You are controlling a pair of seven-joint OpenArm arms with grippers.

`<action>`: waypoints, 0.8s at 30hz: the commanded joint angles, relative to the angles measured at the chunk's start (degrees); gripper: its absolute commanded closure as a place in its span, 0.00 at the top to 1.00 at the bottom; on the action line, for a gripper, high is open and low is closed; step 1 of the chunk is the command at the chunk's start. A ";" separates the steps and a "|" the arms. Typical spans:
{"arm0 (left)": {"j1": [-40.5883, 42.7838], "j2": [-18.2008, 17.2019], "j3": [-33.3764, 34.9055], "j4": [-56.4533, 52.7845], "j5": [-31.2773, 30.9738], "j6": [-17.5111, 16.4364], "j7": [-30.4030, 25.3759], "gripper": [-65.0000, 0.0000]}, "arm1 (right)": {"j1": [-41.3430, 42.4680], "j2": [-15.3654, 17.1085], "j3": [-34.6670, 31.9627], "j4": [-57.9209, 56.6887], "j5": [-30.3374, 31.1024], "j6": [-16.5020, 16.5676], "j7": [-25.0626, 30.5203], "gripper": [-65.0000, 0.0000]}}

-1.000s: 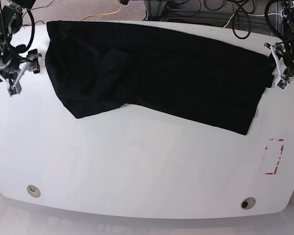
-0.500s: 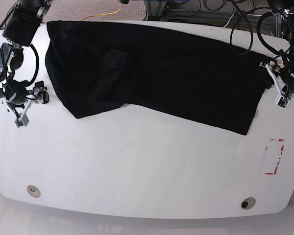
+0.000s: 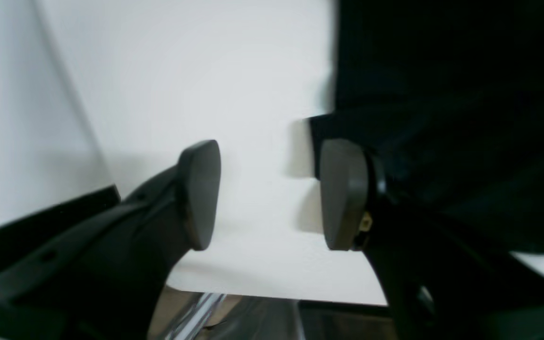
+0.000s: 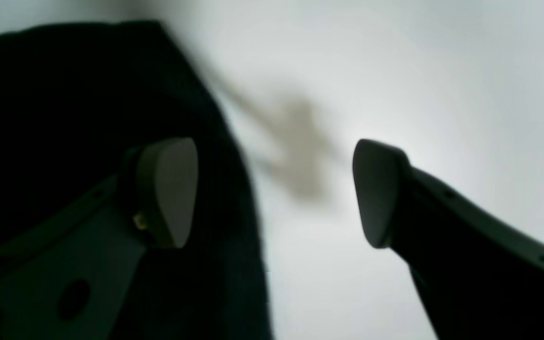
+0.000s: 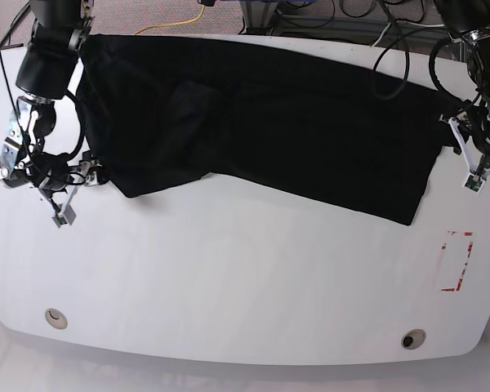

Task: Layout the t-shirt on the table in an organized manner, then fold the t-shirt properly
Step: 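Release the shirt and reach the right gripper to the shirt's hanging hem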

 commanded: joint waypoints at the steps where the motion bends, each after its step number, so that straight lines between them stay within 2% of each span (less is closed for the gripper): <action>1: -0.55 -0.10 -0.12 0.90 -0.30 -0.06 -0.60 0.49 | 1.43 1.03 -1.29 -0.27 0.57 0.08 2.23 0.76; 5: -0.55 -0.10 -0.12 0.90 -0.21 -0.06 -0.60 0.49 | 1.52 -0.55 -3.57 -1.06 0.57 0.08 3.11 0.76; 24: -0.46 -0.02 -0.21 0.90 -0.21 -0.06 -0.60 0.48 | 1.52 -3.98 -8.94 -1.24 0.22 0.08 6.10 0.76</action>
